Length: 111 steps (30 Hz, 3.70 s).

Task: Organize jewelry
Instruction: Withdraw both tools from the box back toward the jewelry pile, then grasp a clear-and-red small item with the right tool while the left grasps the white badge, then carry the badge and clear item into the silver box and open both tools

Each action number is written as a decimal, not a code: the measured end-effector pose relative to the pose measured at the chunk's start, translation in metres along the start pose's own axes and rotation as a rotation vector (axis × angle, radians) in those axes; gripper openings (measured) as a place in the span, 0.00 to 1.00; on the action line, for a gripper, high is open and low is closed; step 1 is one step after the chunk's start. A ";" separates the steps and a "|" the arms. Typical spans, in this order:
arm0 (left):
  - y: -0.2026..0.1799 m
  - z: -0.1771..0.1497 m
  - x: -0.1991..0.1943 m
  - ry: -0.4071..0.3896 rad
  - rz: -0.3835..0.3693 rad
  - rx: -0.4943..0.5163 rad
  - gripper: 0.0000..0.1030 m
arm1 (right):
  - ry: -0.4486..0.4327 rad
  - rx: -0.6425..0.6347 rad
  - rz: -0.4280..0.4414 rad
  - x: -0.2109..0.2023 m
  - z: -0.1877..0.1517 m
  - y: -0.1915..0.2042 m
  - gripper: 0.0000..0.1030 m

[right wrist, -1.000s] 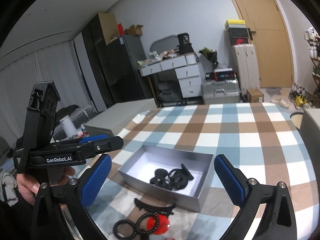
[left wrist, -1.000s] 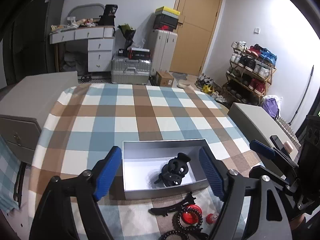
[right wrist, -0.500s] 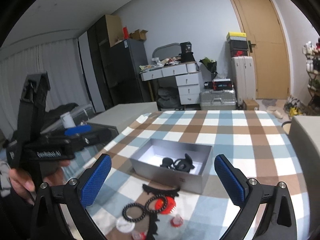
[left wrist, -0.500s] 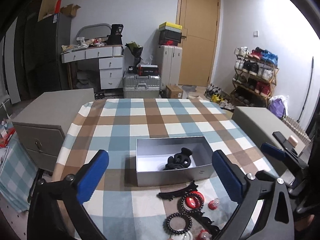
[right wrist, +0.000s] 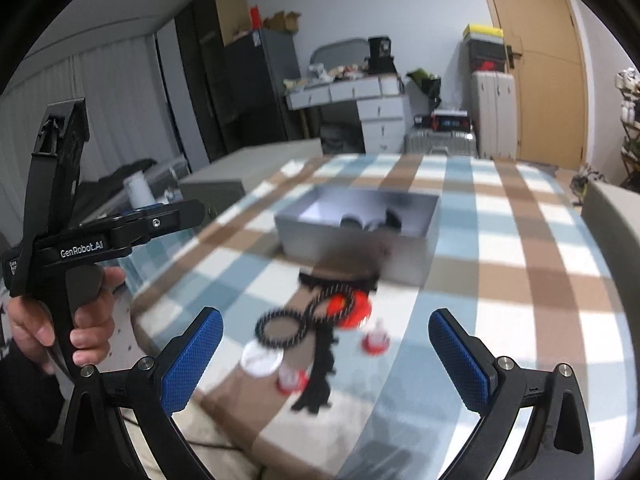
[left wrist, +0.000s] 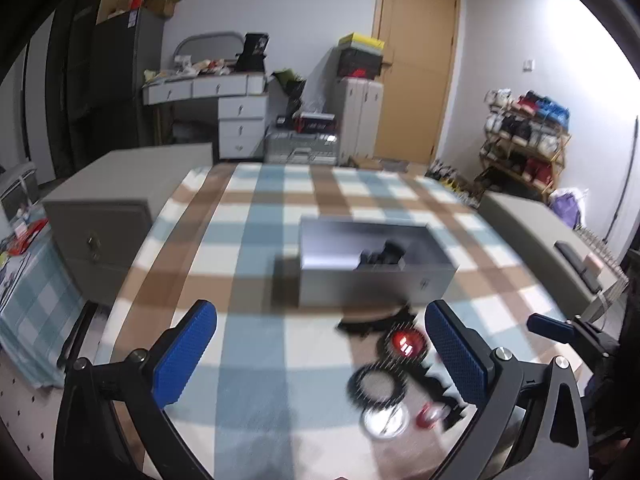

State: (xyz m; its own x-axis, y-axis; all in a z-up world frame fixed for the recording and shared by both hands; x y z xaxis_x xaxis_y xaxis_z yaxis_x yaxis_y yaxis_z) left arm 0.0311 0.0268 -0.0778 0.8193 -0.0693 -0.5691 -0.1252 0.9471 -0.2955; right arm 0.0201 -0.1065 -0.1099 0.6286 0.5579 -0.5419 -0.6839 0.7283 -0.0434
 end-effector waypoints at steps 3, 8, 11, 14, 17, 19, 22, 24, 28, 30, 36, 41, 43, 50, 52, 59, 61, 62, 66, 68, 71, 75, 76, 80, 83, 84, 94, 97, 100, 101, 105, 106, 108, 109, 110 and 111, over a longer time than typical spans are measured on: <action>0.012 -0.013 0.004 0.047 0.026 -0.020 0.99 | 0.047 -0.006 0.061 0.012 -0.013 0.015 1.00; 0.027 -0.025 0.006 0.081 0.062 -0.024 0.99 | 0.102 -0.065 0.101 0.027 -0.022 0.034 0.87; 0.036 -0.028 0.004 0.085 0.087 -0.032 0.99 | 0.102 -0.089 0.101 0.029 -0.024 0.041 0.83; 0.046 -0.029 0.003 0.105 0.095 -0.073 0.99 | 0.123 -0.118 0.101 0.034 -0.026 0.048 0.76; 0.050 -0.031 0.003 0.114 0.097 -0.090 0.99 | 0.155 -0.153 0.073 0.042 -0.030 0.052 0.63; 0.051 -0.032 0.004 0.120 0.097 -0.092 0.99 | 0.172 -0.168 0.079 0.045 -0.033 0.055 0.57; 0.052 -0.034 0.006 0.132 0.097 -0.094 0.99 | 0.167 -0.200 0.048 0.046 -0.034 0.059 0.50; 0.052 -0.034 0.007 0.138 0.094 -0.098 0.99 | 0.175 -0.207 0.034 0.047 -0.035 0.059 0.44; 0.054 -0.035 0.010 0.152 0.089 -0.109 0.99 | 0.185 -0.240 -0.020 0.049 -0.034 0.057 0.16; 0.054 -0.036 0.012 0.162 0.087 -0.113 0.99 | 0.182 -0.255 -0.025 0.049 -0.034 0.057 0.16; 0.047 -0.043 0.015 0.211 0.036 -0.100 0.99 | 0.132 -0.232 -0.031 0.042 -0.026 0.052 0.15; 0.028 -0.056 0.016 0.276 -0.044 -0.047 0.99 | 0.048 -0.081 0.006 0.031 -0.014 0.029 0.15; 0.020 -0.059 0.017 0.293 -0.065 -0.026 0.99 | 0.035 -0.036 0.006 0.029 -0.013 0.019 0.15; 0.003 -0.070 0.030 0.361 -0.109 -0.001 0.99 | 0.018 0.023 -0.027 0.018 -0.015 -0.004 0.15; -0.003 -0.072 0.031 0.382 -0.133 0.013 0.99 | 0.016 0.032 -0.022 0.015 -0.015 -0.007 0.16; -0.019 -0.081 0.037 0.423 -0.146 0.089 0.98 | -0.007 0.035 -0.035 0.008 -0.017 -0.012 0.16; -0.022 -0.084 0.039 0.438 -0.125 0.120 0.92 | -0.012 0.037 -0.033 0.007 -0.018 -0.013 0.16; -0.024 -0.086 0.040 0.436 -0.091 0.152 0.90 | -0.013 0.038 -0.042 0.006 -0.018 -0.013 0.16; -0.031 -0.091 0.039 0.446 -0.059 0.222 0.81 | -0.024 0.047 -0.054 0.004 -0.018 -0.018 0.16; -0.033 -0.092 0.039 0.446 -0.034 0.244 0.76 | -0.026 0.049 -0.057 0.003 -0.019 -0.019 0.16; -0.035 -0.091 0.038 0.445 -0.033 0.264 0.58 | -0.028 0.054 -0.054 0.002 -0.020 -0.019 0.16; -0.041 -0.094 0.036 0.469 -0.078 0.282 0.56 | -0.034 0.055 -0.054 0.001 -0.020 -0.020 0.16; -0.041 -0.094 0.036 0.469 -0.074 0.289 0.56 | -0.036 0.055 -0.050 0.001 -0.020 -0.019 0.16; -0.043 -0.092 0.038 0.468 -0.053 0.300 0.47 | -0.037 0.057 -0.049 0.001 -0.021 -0.019 0.16; -0.045 -0.091 0.040 0.472 -0.052 0.305 0.38 | -0.040 0.055 -0.049 0.000 -0.021 -0.019 0.16; -0.047 -0.092 0.040 0.473 -0.051 0.310 0.36 | -0.038 0.055 -0.048 0.000 -0.021 -0.019 0.16; -0.046 -0.095 0.035 0.479 -0.030 0.324 0.36 | -0.048 0.061 -0.038 0.000 -0.019 -0.018 0.16; -0.043 -0.094 0.034 0.483 -0.031 0.310 0.36 | -0.047 0.073 -0.024 0.002 -0.019 -0.019 0.16; -0.039 -0.089 0.029 0.476 -0.040 0.285 0.36 | -0.050 0.094 -0.005 0.005 -0.017 -0.019 0.16; -0.038 -0.088 0.028 0.471 -0.042 0.281 0.36 | -0.052 0.096 0.001 0.006 -0.015 -0.019 0.16; -0.034 -0.080 0.020 0.447 -0.046 0.259 0.36 | -0.064 0.071 0.010 0.006 -0.008 -0.012 0.16; -0.033 -0.077 0.018 0.438 -0.050 0.248 0.36 | -0.069 0.066 0.014 0.006 -0.007 -0.010 0.16; -0.032 -0.074 0.015 0.426 -0.063 0.229 0.36 | -0.075 0.061 0.019 0.007 -0.004 -0.009 0.16; -0.031 -0.072 0.013 0.420 -0.069 0.219 0.36 | -0.081 0.059 0.025 0.008 -0.002 -0.008 0.16; -0.031 -0.070 0.012 0.413 -0.072 0.213 0.36 | -0.083 0.058 0.028 0.009 -0.001 -0.008 0.16; -0.030 -0.067 0.010 0.401 -0.075 0.209 0.36 | -0.088 0.057 0.032 0.010 0.001 -0.008 0.16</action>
State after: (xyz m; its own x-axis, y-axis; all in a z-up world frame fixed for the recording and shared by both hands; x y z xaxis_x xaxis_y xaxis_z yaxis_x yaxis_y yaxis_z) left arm 0.0055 -0.0236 -0.1261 0.5351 -0.2171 -0.8164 0.0752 0.9748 -0.2099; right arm 0.0323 -0.1058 -0.1141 0.6387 0.6123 -0.4661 -0.6834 0.7297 0.0221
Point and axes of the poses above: each gripper's, at about its wrist camera, not at the fingertips, and x roughly the way its jaws point, y to its left, z to its top, the point moved 5 cm from there along x, roughly the way its jaws point, and after that the axes turned 15 degrees about -x, right-handed, at the moved point
